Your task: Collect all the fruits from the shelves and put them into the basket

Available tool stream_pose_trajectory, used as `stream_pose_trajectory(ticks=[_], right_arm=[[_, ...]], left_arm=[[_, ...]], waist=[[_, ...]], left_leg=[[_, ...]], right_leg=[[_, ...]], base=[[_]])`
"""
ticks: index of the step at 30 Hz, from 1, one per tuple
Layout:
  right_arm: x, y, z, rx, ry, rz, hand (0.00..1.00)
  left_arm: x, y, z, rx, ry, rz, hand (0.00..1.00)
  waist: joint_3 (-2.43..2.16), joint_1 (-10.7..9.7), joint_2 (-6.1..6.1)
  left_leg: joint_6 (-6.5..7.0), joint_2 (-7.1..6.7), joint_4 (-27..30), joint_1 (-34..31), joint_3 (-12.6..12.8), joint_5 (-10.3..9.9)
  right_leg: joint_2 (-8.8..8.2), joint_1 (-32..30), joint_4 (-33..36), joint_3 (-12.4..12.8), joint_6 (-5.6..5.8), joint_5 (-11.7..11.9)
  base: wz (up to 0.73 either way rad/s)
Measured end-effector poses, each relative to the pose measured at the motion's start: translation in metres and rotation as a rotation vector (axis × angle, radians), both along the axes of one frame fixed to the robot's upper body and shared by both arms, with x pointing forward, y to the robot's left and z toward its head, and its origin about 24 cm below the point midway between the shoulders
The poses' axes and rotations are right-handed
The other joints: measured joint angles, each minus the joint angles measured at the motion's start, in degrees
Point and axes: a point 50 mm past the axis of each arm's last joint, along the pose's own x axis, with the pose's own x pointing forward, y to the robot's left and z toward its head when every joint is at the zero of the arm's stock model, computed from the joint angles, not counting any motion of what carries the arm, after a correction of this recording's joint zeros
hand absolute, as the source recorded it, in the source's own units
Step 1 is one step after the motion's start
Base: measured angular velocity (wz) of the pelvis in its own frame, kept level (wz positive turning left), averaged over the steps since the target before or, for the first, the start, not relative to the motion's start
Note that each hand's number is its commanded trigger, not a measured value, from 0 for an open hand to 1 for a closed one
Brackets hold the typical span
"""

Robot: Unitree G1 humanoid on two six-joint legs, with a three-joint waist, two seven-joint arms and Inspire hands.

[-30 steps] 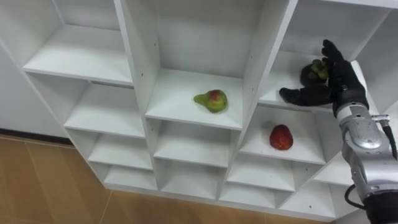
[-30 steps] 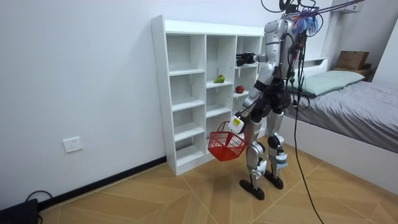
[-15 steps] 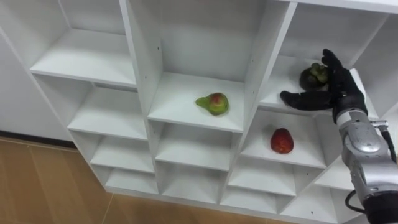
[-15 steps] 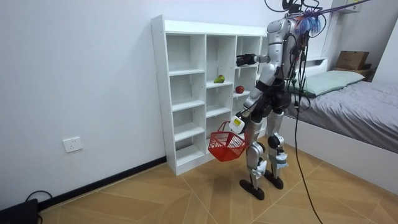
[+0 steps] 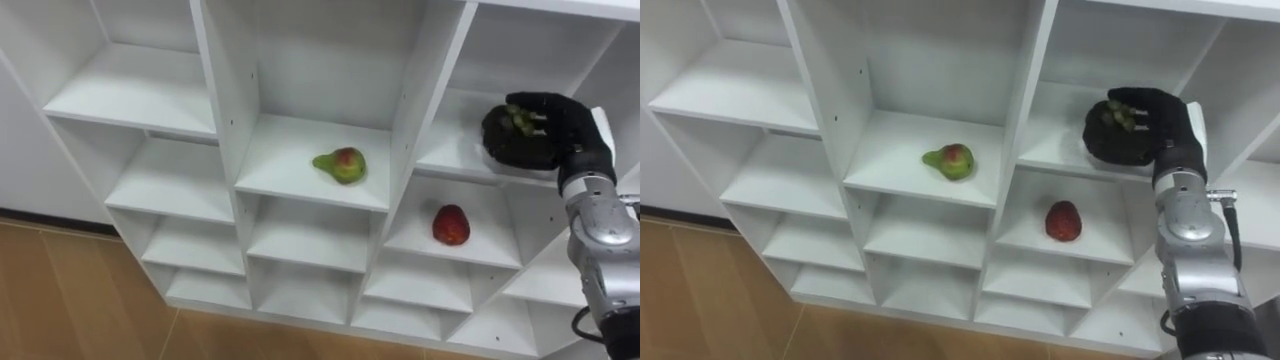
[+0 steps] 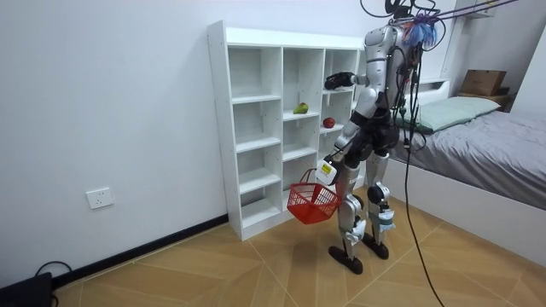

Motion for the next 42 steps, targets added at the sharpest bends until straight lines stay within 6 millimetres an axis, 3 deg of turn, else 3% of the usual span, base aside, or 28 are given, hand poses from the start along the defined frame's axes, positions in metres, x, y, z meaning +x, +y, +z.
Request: stream_pose_trajectory(ticks=[8,12,17,22,27,31,38,42], right_arm=[[0.0,0.0,0.0,0.002,0.0,0.004,1.0],[-0.001,0.004,-0.003,0.015,0.007,0.022,1.0],[-0.001,0.007,-0.003,0.045,0.013,0.043,1.0],[-0.001,0.008,-0.002,0.044,0.008,0.049,1.0],[-0.019,0.022,0.013,0.022,-0.077,0.132,1.0],[-0.032,0.029,0.019,0.015,-0.105,0.195,1.0],[-0.041,0.042,0.037,0.102,-0.174,0.347,1.0],[-0.048,0.044,0.03,0.189,-0.149,0.416,1.0]], left_arm=[[0.0,-0.001,0.0,0.0,0.005,-0.005,1.0],[-0.005,-0.001,-0.001,0.001,0.018,-0.002,1.0],[-0.007,-0.002,-0.001,-0.005,0.022,-0.002,1.0],[-0.007,-0.002,-0.001,-0.007,0.02,0.0,1.0],[-0.007,-0.006,-0.002,-0.01,0.018,0.007,1.0],[-0.011,-0.006,-0.003,-0.001,0.025,0.01,1.0],[-0.025,-0.004,-0.003,-0.001,0.052,0.03,1.0],[-0.022,-0.001,-0.002,-0.004,0.043,0.017,1.0]], waist=[[-0.2,0.0,0.12],[-0.82,-0.2,0.37],[-1.12,-0.5,0.71],[-1.09,-0.5,0.79],[-0.61,0.0,1.54],[-0.6,-0.1,1.58],[-0.6,-1.9,1.67],[-0.76,-3.2,1.24]], left_leg=[[0.0,-0.01,0.1,0.0,0.0,0.0],[0.0,0.0,0.1,0.1,0.0,0.0],[-0.01,0.01,0.1,0.3,0.2,0.0],[0.0,0.02,0.0,0.4,0.3,0.0],[0.0,0.07,-0.7,0.8,0.9,0.0],[0.0,0.08,-0.7,1.0,0.9,0.0],[0.01,0.16,-1.0,0.6,1.4,0.0],[0.02,0.01,0.1,-0.4,0.8,0.0]], right_leg=[[0.0,0.1,0.1,-0.2,0.0,0.0],[0.0,0.1,0.1,-0.1,0.0,0.0],[-0.04,0.1,0.1,0.1,0.0,0.0],[-0.07,0.1,0.0,0.2,0.0,0.0],[-0.04,-0.2,0.0,1.1,0.0,0.0],[-0.04,-0.3,-0.1,1.1,0.0,0.0],[-0.01,-0.6,-0.1,1.7,0.01,0.0],[-0.17,-1.0,0.0,0.7,0.01,0.0]], base=[[0.0],[0.0],[-0.01],[0.0],[-0.06],[-0.02],[-0.02],[0.08]])
